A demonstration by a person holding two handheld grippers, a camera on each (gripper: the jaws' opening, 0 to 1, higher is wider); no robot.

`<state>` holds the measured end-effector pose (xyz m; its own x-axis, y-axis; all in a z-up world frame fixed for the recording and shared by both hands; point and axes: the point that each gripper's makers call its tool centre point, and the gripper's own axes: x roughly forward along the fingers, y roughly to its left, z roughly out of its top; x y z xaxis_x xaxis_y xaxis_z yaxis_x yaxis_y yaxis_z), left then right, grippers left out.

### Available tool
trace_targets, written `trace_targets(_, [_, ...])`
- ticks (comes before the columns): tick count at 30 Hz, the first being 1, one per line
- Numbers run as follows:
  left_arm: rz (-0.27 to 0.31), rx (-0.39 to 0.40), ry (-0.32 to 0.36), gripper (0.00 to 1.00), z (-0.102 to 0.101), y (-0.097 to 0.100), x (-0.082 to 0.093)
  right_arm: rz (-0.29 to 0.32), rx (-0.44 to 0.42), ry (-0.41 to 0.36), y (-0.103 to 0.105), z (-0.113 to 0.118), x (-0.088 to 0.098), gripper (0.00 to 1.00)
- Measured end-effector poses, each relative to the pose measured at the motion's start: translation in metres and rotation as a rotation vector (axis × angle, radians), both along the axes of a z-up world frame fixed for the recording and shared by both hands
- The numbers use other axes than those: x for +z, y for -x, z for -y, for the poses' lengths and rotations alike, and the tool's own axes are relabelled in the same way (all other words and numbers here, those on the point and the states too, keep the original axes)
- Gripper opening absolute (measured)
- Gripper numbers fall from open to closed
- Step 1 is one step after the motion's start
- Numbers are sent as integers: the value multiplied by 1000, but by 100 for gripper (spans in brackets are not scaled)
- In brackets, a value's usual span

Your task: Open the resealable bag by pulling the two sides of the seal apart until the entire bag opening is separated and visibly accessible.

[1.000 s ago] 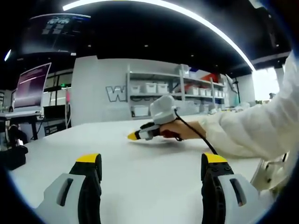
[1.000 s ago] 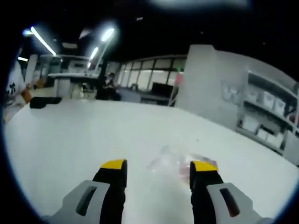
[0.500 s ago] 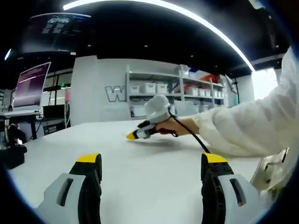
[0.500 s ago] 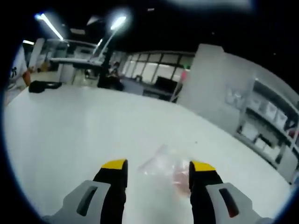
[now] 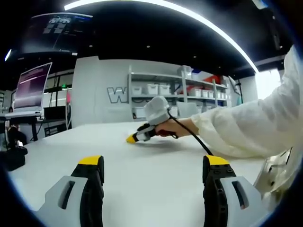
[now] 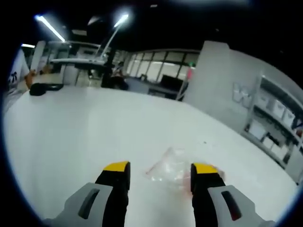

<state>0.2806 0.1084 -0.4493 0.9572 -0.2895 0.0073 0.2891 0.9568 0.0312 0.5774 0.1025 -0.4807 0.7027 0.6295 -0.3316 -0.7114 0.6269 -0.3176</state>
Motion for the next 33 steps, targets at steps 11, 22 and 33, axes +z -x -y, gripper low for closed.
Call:
trace_targets(11, [-1, -3, -7, 84, 1, -1, 0, -76, -33, -64, -4, 4, -5, 40])
trace_targets(22, [-4, -4, -10, 84, 1, -1, 0, -154, -71, -139, -10, 7, -11, 32])
trace_targets(33, [-8, -4, -11, 83, 0, -1, -2, -191, -87, -173, -14, 8, -15, 20])
